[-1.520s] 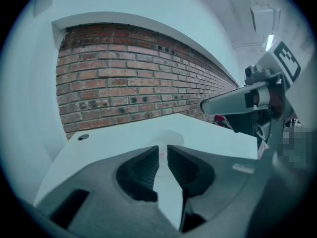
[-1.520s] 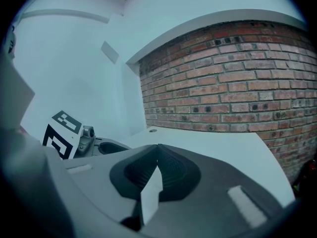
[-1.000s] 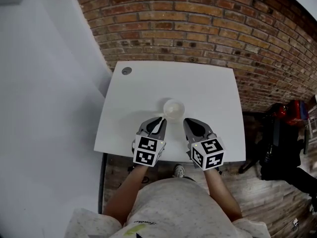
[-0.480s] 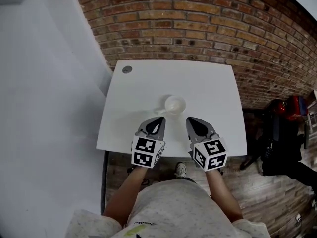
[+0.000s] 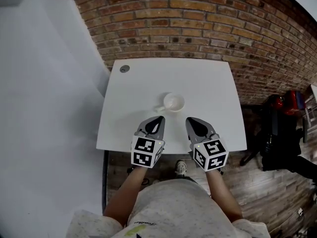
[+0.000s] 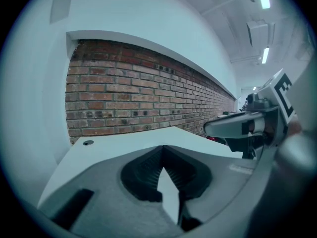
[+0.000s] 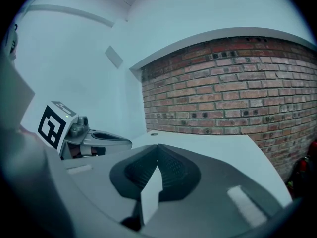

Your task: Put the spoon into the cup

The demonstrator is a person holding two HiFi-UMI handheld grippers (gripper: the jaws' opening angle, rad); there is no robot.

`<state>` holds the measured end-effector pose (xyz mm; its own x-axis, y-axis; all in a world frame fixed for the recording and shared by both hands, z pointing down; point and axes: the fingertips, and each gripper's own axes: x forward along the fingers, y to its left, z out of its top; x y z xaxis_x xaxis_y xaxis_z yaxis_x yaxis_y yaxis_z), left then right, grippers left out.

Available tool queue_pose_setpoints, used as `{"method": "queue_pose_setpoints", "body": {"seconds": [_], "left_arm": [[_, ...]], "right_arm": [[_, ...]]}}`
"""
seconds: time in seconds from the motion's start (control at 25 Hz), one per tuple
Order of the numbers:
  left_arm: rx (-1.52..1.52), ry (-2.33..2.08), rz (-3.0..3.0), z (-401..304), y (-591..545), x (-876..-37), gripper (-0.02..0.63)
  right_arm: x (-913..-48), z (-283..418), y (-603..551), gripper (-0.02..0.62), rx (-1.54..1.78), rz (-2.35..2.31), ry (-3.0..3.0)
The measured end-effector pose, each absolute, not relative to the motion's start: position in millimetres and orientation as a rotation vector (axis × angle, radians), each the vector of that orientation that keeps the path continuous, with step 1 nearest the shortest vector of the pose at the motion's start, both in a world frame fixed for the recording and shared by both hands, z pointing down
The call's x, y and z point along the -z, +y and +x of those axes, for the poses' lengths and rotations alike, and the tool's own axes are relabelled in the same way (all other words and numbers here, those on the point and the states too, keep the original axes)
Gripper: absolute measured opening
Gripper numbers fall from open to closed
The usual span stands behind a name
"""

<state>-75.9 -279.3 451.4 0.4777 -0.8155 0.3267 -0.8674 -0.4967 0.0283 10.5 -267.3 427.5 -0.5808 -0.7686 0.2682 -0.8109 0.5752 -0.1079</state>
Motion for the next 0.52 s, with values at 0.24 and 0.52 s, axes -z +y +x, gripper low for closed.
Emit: {"method": "queue_pose_setpoints", "body": {"seconds": [0.24,0.52], "left_arm": [[-0.397,-1.457,2.537,-75.2,-278.5,-449.7,0.000],[-0.404,-1.450,2.537,-74.8,-279.3,-452.8,0.000]], "right_arm": [[-425.0,11.6,-266.0,0.009,-0.319,1.337,-2.612],[-426.3,11.1,-266.8,0.009,-0.320,1.339,-2.611]]}}
